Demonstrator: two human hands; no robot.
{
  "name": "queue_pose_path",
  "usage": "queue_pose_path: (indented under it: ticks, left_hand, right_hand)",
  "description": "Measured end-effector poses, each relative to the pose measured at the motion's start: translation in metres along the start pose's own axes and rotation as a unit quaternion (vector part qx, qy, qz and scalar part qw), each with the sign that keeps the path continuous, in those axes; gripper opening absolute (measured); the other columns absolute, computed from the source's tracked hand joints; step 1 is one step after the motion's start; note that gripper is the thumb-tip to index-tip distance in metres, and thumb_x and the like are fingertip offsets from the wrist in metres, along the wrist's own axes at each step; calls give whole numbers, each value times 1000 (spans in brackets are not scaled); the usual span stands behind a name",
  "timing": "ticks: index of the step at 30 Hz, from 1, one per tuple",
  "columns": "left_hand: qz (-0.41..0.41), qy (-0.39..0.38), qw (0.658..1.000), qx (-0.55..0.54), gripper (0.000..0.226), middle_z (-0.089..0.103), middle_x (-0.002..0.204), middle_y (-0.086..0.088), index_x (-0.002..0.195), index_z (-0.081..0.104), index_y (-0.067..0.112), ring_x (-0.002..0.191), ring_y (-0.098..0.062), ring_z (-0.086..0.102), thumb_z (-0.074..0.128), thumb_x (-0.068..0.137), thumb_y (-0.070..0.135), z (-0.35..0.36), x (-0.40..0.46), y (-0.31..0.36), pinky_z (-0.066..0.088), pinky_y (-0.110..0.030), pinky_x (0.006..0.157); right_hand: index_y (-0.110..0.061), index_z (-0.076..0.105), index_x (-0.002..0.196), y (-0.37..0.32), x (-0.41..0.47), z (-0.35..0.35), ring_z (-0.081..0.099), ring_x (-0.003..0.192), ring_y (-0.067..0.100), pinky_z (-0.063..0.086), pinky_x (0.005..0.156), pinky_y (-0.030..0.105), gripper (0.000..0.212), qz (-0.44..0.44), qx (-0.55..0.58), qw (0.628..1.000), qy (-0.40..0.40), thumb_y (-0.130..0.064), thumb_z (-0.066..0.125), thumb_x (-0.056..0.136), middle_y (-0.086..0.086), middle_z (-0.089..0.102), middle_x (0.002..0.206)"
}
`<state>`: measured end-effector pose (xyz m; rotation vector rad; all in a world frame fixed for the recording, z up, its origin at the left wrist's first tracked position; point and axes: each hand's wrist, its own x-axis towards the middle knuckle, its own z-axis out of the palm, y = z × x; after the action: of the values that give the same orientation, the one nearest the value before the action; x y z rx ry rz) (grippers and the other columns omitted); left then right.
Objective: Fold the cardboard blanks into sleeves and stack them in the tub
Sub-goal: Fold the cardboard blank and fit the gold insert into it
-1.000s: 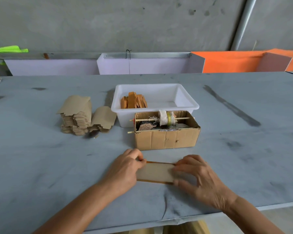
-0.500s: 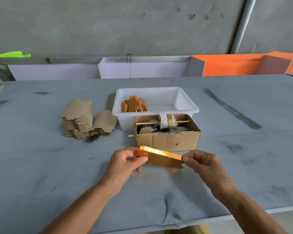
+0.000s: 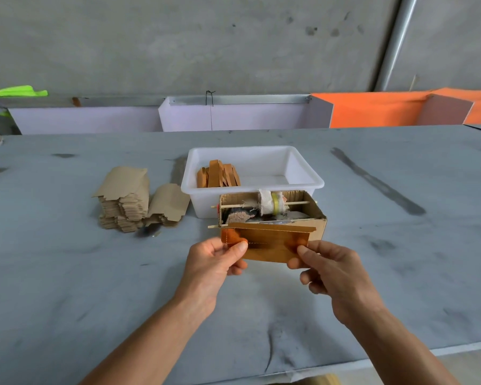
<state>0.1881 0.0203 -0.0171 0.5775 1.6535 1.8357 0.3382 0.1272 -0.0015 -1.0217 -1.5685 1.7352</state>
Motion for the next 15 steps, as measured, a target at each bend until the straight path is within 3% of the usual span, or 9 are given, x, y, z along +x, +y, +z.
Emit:
queue_pose_path:
  ticks: [8,15]
  left_hand:
    - [-18,52,997,46,12,46,47,4,71,67,10,39,-6,40,74,79,14,-5,0,2,37,-17,38]
    - [-153,-34,987,-29,8,62,56,0,77,65,12,39,-8,51,72,80,16,0,-2,8,39,-17,36]
  right_hand:
    - [-6,68,88,3,3,-3,57,48,11,42,46,21,12,-3,18,1000,-12,-12,58,91,10,73,77]
    - [-3,68,88,6,3,-2,59,50,10,42,52,23,11,-7,17,999,-32,-13,64,85,10,74,79]
